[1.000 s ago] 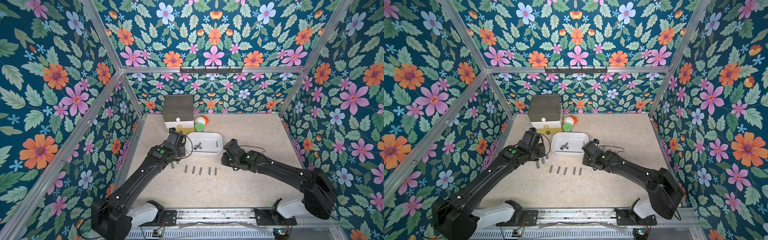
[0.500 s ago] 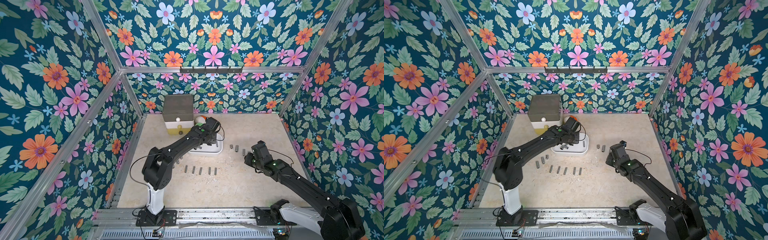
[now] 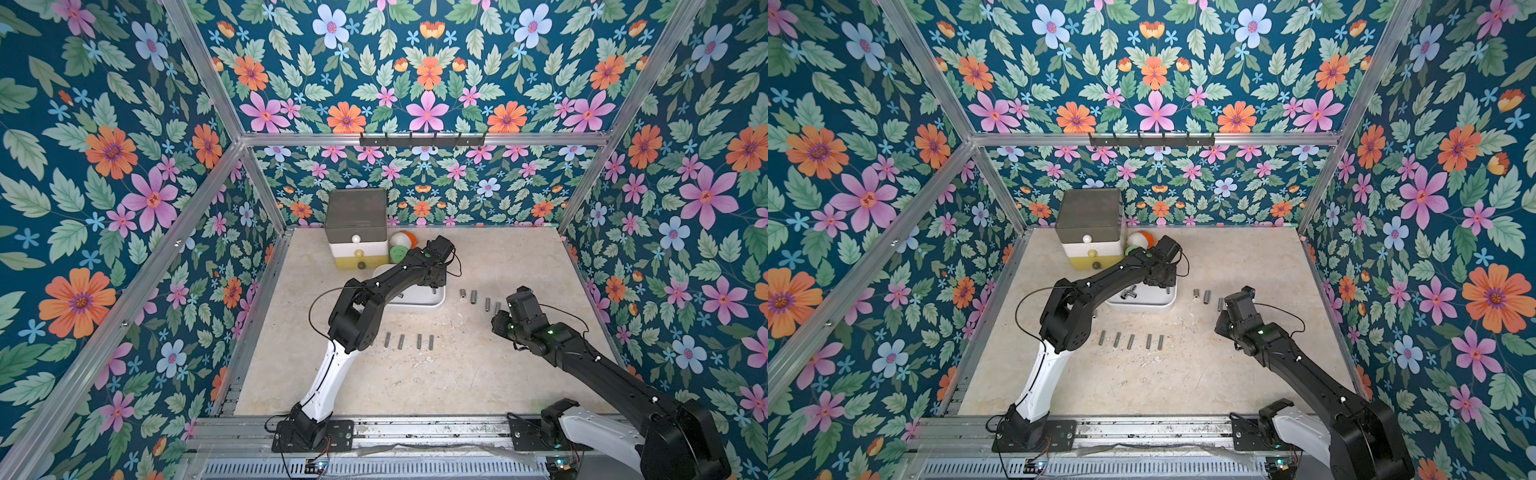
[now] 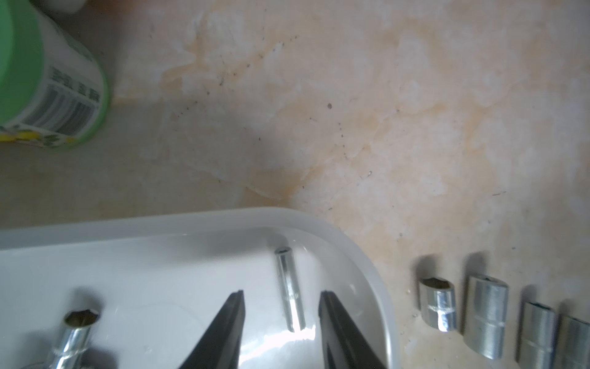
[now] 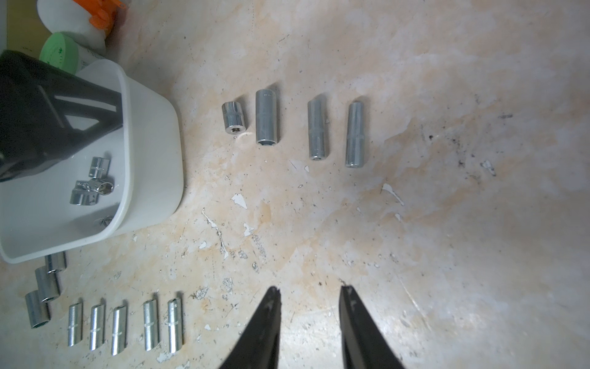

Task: Take out the socket from the storage box
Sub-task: Pick up the socket head from the storage box, then place the socket head at the center of the board.

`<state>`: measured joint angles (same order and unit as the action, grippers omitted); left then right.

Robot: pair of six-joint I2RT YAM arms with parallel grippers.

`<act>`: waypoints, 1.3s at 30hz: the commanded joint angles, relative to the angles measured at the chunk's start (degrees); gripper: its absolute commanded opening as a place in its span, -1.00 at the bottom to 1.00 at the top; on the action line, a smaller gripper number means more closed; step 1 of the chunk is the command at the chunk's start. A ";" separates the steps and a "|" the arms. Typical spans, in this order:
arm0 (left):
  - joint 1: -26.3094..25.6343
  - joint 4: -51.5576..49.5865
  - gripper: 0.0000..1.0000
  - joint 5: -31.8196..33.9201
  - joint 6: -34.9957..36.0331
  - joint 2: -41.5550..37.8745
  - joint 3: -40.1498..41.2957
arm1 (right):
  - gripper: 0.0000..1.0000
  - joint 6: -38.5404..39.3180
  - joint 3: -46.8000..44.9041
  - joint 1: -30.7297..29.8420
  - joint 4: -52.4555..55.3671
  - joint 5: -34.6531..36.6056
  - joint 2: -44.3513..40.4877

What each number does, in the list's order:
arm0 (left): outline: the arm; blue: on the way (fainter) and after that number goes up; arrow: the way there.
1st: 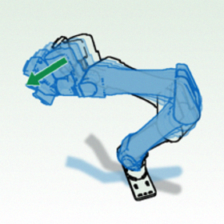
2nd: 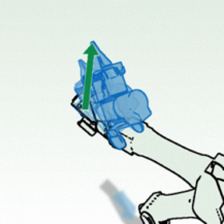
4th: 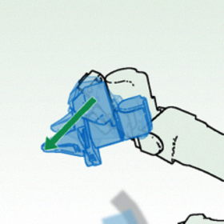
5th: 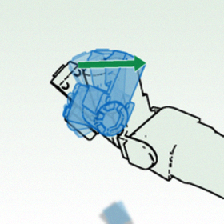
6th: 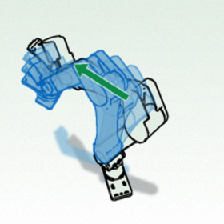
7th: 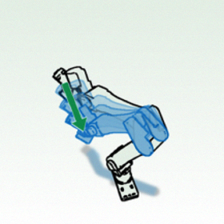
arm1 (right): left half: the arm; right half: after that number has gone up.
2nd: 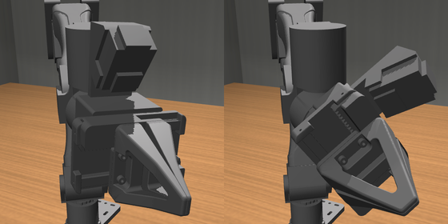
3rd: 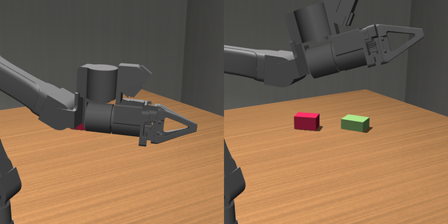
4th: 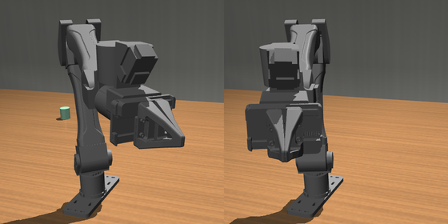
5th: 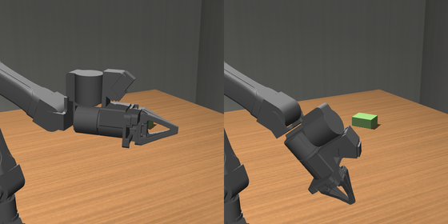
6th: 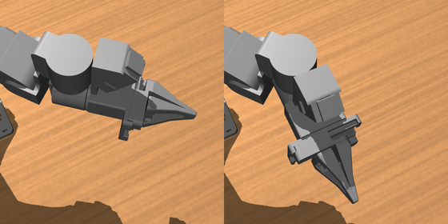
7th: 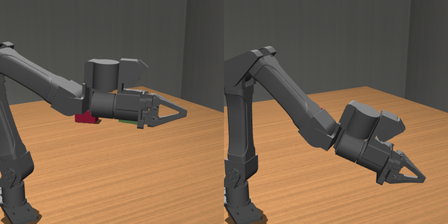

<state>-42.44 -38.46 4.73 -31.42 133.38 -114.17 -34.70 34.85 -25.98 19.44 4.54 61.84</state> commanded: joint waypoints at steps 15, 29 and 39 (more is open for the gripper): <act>-0.02 -3.36 -0.24 2.98 -0.85 7.35 -1.56 | -0.28 0.24 -0.29 0.01 -1.96 -1.10 0.90; 0.08 -5.19 -0.87 3.49 0.30 1.83 -3.75 | -0.27 0.16 0.18 -0.01 -3.11 -1.63 2.18; 0.03 -3.17 -0.93 0.35 -1.24 -12.17 6.30 | -0.27 0.16 0.44 -0.04 -3.51 -1.61 2.51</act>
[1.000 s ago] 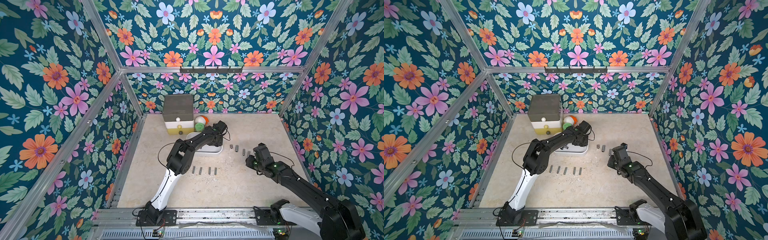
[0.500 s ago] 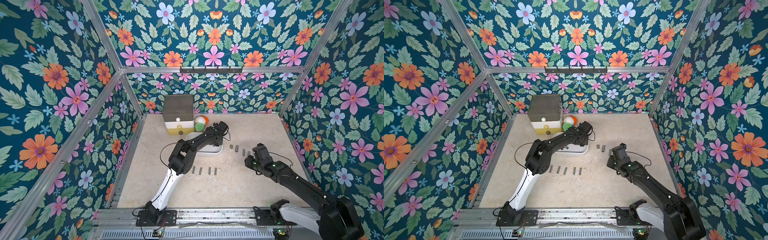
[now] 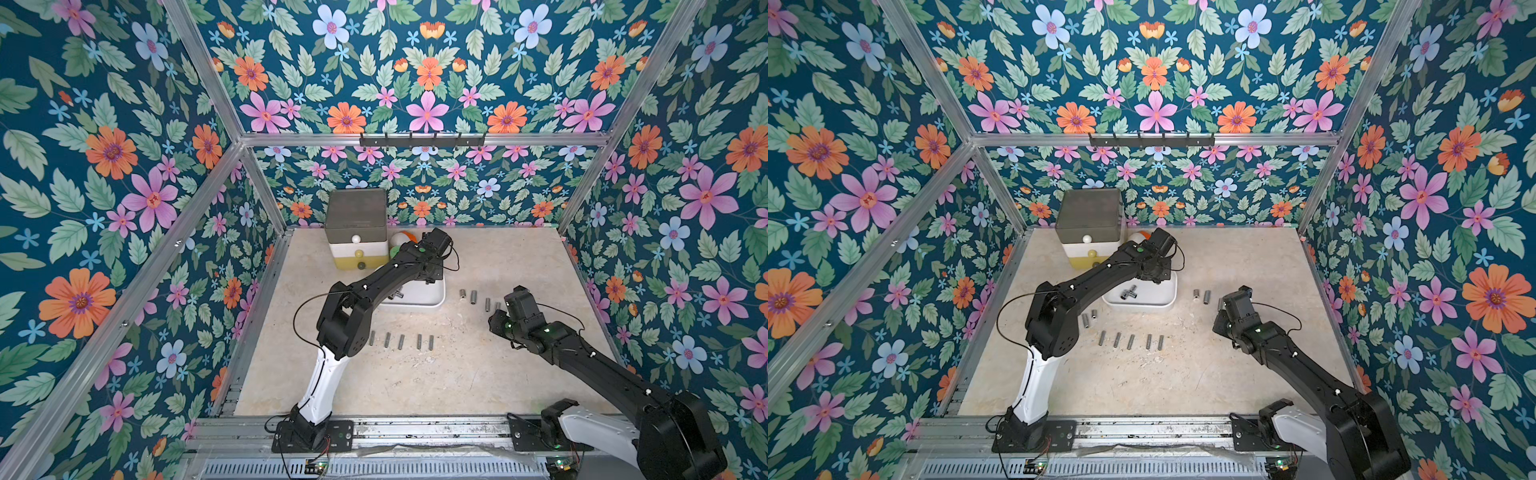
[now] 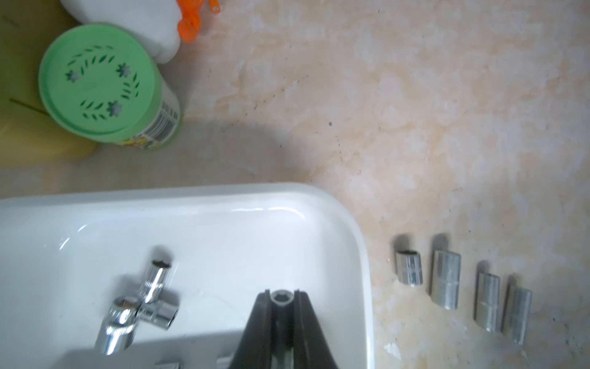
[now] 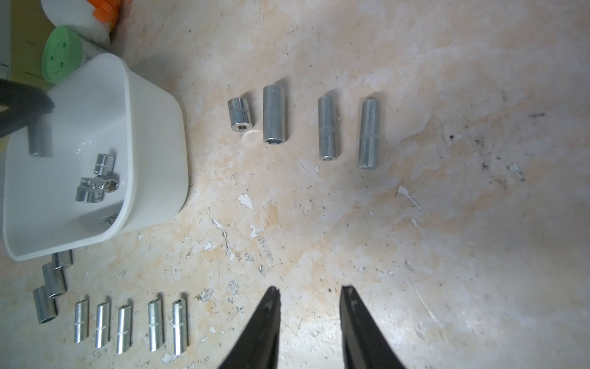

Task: Take out the socket from the storage box
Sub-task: Place the socket head at the center of the board.

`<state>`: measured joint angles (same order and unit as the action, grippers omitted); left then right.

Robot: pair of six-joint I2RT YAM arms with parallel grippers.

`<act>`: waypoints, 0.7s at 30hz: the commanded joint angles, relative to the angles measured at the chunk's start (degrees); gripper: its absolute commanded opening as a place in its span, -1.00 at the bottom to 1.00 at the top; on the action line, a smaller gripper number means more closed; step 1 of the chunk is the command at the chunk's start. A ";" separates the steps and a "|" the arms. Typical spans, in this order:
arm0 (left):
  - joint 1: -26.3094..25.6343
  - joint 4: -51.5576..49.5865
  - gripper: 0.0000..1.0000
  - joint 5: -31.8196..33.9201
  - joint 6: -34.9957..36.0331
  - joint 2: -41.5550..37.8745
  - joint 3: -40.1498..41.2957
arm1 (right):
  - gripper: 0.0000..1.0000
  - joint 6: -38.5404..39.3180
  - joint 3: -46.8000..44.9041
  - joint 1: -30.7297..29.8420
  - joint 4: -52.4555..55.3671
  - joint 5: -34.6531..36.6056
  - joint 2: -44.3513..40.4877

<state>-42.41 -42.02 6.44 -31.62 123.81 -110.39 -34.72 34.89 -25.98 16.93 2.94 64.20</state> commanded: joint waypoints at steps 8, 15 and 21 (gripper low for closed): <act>-0.43 4.10 -0.93 -4.45 -4.59 -16.48 18.79 | -0.27 0.22 1.18 -0.04 -1.12 -0.56 1.10; -5.56 5.97 -0.93 -0.44 -9.21 -26.78 32.76 | -0.27 0.45 1.63 0.01 -1.23 -0.82 1.76; -11.86 10.90 -0.93 3.62 -15.80 -33.07 47.23 | -0.28 1.06 2.39 0.02 -0.84 -0.72 2.72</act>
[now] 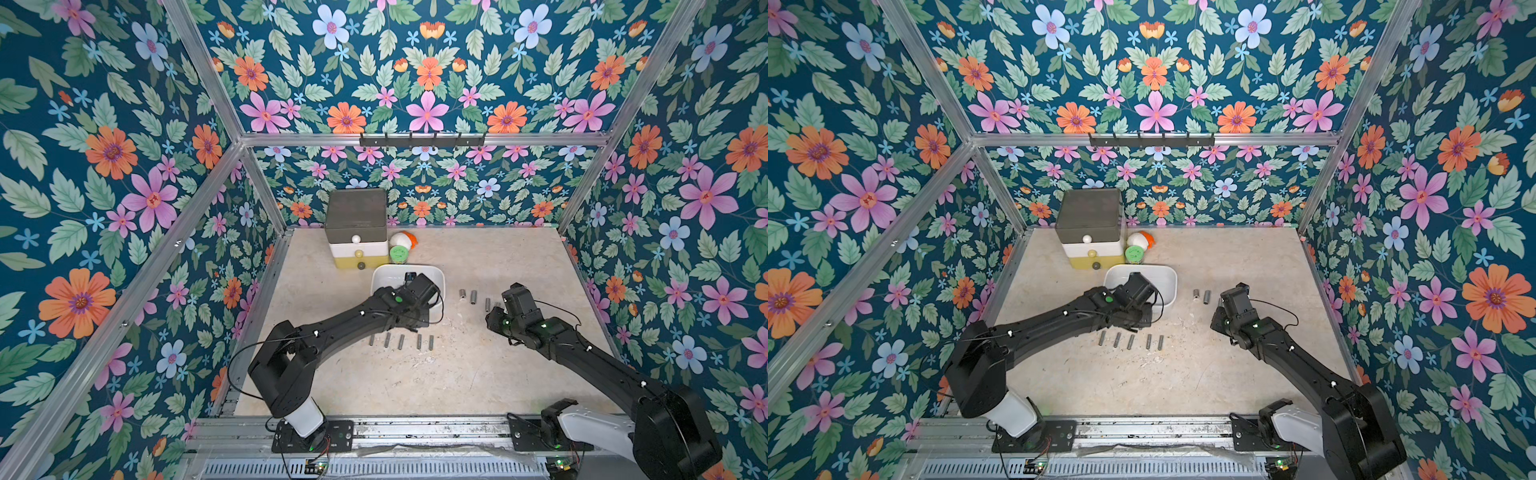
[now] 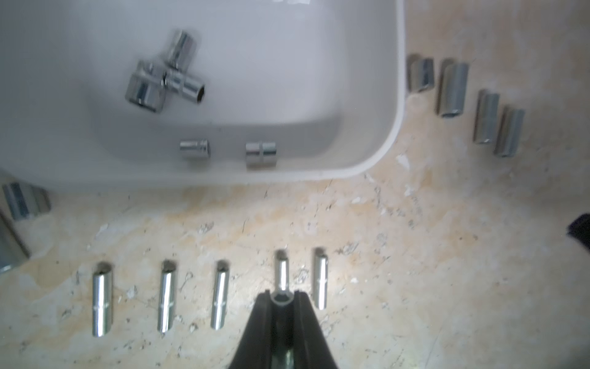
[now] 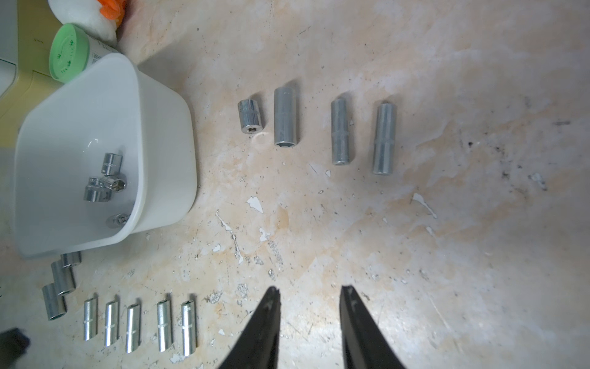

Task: Take out the socket from the storage box
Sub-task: Place the socket head at the center of the board.

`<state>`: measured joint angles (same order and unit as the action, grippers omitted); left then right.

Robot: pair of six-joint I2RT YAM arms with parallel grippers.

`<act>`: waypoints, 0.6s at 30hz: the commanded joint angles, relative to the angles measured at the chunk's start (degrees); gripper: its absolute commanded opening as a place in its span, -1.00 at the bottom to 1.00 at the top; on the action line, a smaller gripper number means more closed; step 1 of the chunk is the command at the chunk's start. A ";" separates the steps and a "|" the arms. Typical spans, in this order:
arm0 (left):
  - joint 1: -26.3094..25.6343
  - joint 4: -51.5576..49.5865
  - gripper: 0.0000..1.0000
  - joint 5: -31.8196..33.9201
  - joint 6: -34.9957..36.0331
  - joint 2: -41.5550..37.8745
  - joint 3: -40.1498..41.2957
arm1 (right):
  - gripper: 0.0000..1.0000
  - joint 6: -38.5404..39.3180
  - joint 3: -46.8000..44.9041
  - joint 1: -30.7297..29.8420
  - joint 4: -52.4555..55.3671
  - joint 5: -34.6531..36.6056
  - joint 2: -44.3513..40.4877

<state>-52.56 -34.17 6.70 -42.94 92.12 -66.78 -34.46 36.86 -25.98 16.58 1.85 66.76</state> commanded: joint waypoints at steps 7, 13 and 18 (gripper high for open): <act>-5.82 9.57 -0.95 5.56 -8.66 -2.46 12.91 | -0.27 0.71 0.23 -0.03 -1.48 -0.08 0.81; -5.80 12.52 -0.95 8.87 -7.09 0.35 12.94 | -0.27 0.54 -0.71 -0.03 -2.02 -0.08 0.68; -5.72 12.09 -0.94 10.25 -5.76 4.90 10.20 | -0.28 0.32 -1.45 0.03 -2.07 -0.57 0.32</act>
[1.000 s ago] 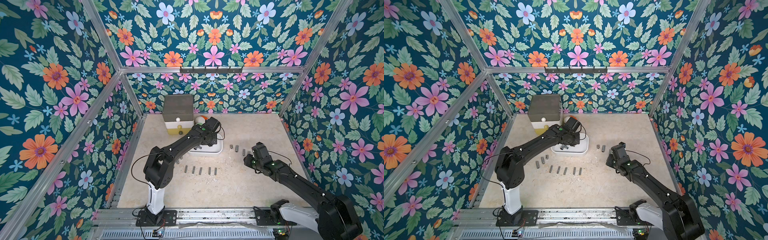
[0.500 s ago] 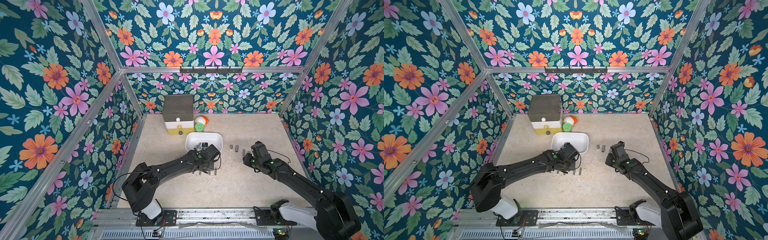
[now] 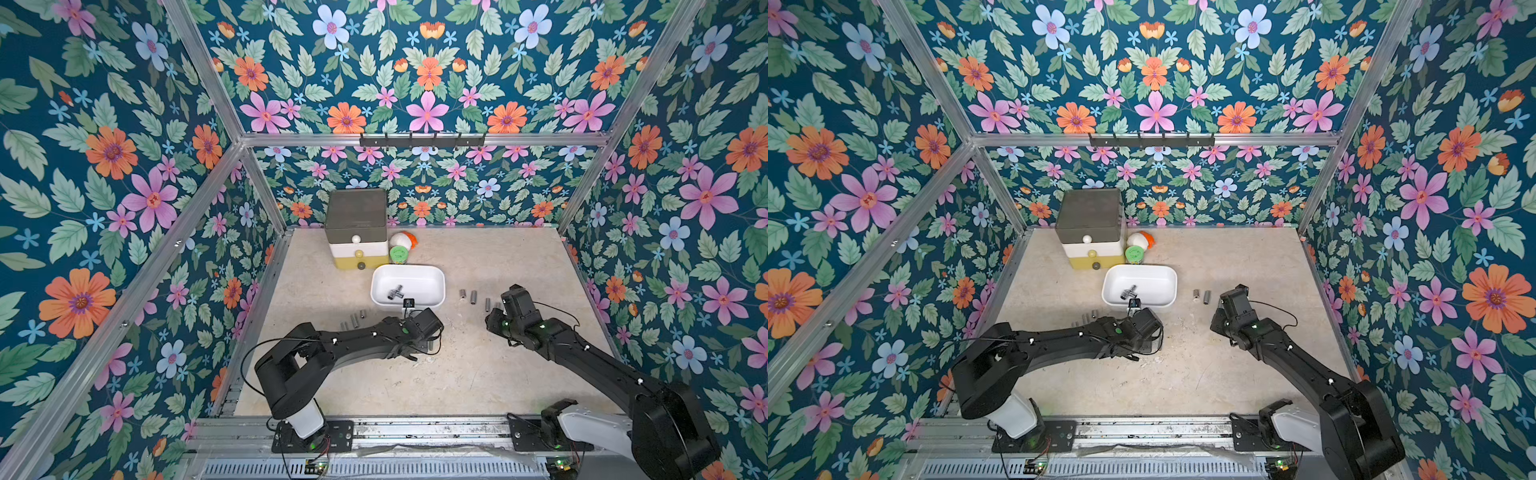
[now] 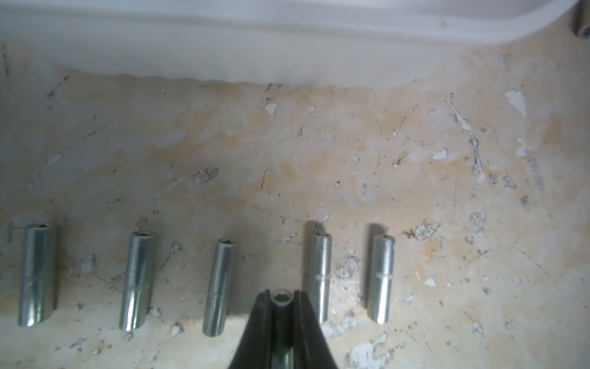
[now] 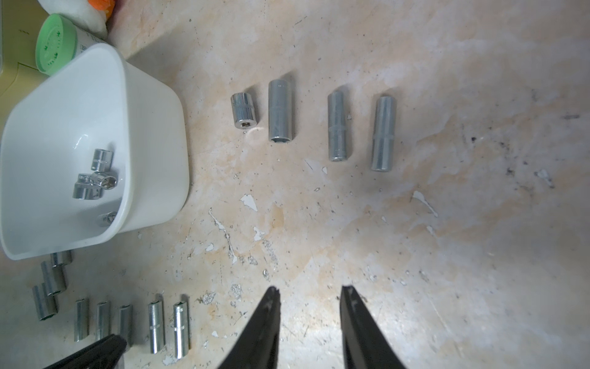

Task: Take out the socket from the storage box
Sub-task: Place the socket head at the center of the board.

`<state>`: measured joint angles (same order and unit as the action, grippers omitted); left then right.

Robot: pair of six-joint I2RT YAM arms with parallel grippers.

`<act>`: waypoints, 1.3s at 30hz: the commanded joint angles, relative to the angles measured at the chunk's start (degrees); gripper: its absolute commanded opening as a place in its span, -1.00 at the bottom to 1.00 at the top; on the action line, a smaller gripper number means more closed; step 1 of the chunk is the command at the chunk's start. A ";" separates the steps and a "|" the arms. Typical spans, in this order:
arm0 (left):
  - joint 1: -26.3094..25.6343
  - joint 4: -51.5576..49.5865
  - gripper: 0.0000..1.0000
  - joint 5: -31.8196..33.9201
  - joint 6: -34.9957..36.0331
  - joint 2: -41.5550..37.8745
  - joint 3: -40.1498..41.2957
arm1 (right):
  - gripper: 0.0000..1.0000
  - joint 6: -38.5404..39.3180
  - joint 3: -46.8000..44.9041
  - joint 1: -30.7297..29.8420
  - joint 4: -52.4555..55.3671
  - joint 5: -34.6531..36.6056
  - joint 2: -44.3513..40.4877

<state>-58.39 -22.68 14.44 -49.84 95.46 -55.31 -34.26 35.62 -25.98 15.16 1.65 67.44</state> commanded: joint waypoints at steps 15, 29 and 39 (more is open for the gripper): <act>0.27 -1.02 -0.92 4.90 1.77 4.90 -2.01 | -0.27 0.09 -0.75 -0.04 -0.21 -0.77 -0.91; 0.23 -0.15 -0.59 3.82 1.86 5.81 -1.26 | -0.26 0.09 -1.26 -0.03 0.69 -1.19 -1.72; 0.29 -1.14 -0.37 3.85 2.20 4.26 -1.79 | -0.26 -0.01 -1.60 -0.02 0.03 -1.74 -1.11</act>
<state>-58.15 -22.74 17.98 -47.99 100.33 -56.95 -34.48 34.06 -25.98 15.27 0.01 66.30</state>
